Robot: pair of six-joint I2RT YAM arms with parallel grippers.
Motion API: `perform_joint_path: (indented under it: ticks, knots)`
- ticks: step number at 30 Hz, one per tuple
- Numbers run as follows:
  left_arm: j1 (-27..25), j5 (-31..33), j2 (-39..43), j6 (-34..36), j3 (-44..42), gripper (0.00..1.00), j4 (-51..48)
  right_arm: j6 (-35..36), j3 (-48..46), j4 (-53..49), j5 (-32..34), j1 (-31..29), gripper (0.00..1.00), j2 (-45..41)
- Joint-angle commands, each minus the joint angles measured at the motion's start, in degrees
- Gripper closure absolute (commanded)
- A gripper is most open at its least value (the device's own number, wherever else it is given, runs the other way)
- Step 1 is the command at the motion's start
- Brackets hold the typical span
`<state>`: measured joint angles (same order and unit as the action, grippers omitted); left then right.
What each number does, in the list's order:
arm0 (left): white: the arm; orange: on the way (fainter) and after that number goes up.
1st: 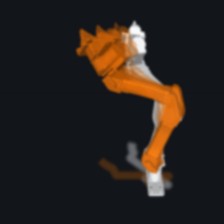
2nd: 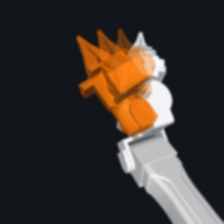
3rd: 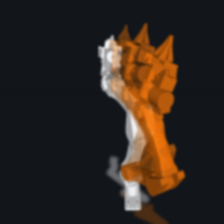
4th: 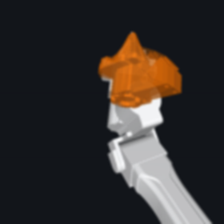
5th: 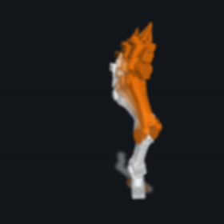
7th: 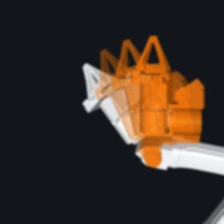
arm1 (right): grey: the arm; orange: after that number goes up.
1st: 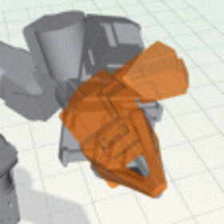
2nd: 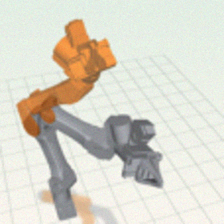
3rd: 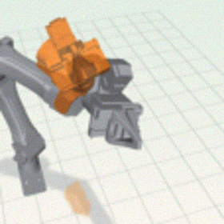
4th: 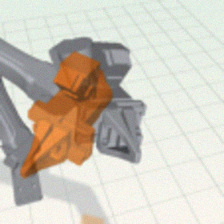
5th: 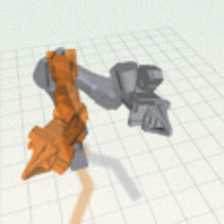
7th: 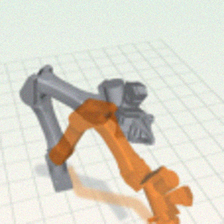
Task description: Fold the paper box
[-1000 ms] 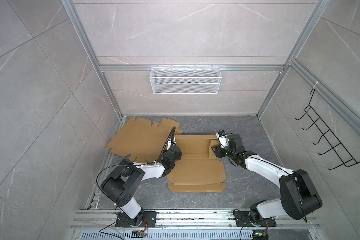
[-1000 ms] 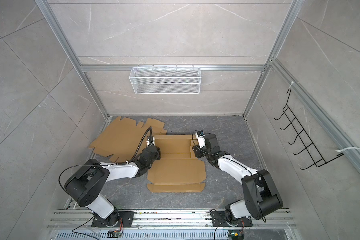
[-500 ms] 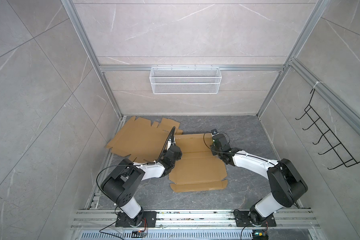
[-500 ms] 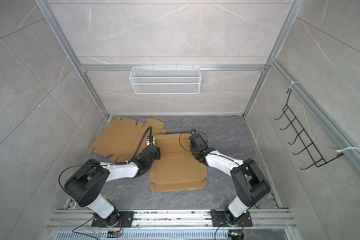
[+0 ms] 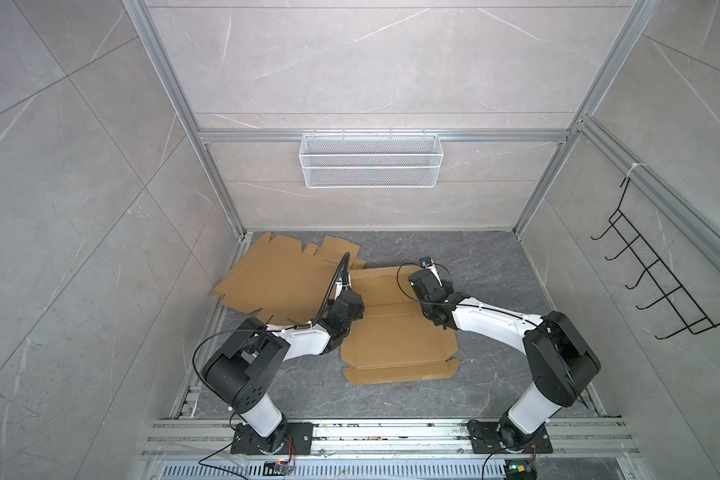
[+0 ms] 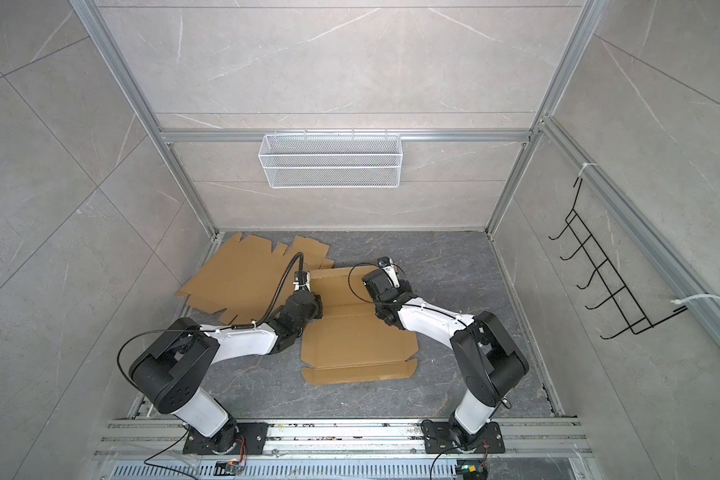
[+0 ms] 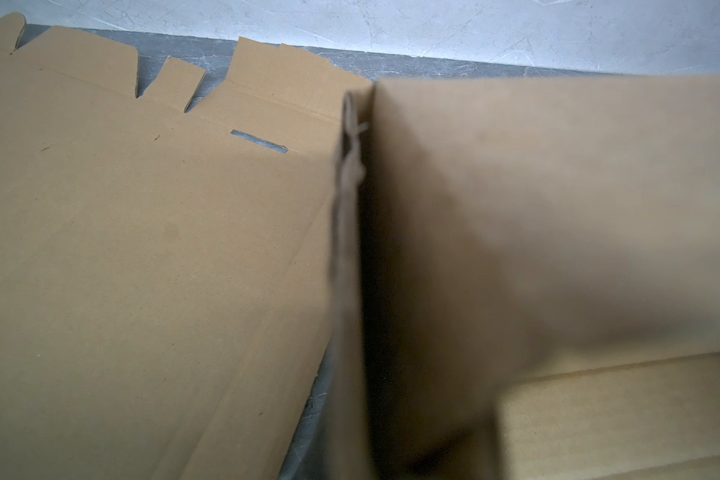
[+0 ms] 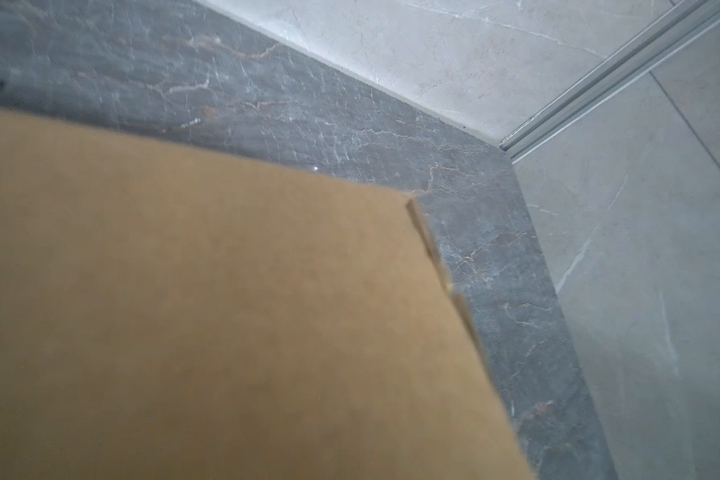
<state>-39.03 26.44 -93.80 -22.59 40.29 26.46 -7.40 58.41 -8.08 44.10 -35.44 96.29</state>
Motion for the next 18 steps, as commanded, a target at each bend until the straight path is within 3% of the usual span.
perform_joint_path:
  ticks: [1,4,11,18]
  knots:
    - [-0.4,-2.3,-1.1,-0.2,0.2,1.00,-4.5,-2.2,2.4,-4.8,3.3,0.3,0.77,1.5]
    - [-0.4,-2.1,-1.1,-0.3,0.2,1.00,-4.6,-3.5,4.1,-7.0,5.0,0.3,1.00,3.0]
    - [-0.5,-1.9,-0.8,0.0,0.0,1.00,-4.7,-3.9,4.0,-7.0,3.9,0.3,0.99,2.6]
    - [-0.3,-1.7,-0.5,1.1,1.4,1.00,-6.7,-4.0,1.0,-6.3,-10.2,2.2,0.60,-2.4]
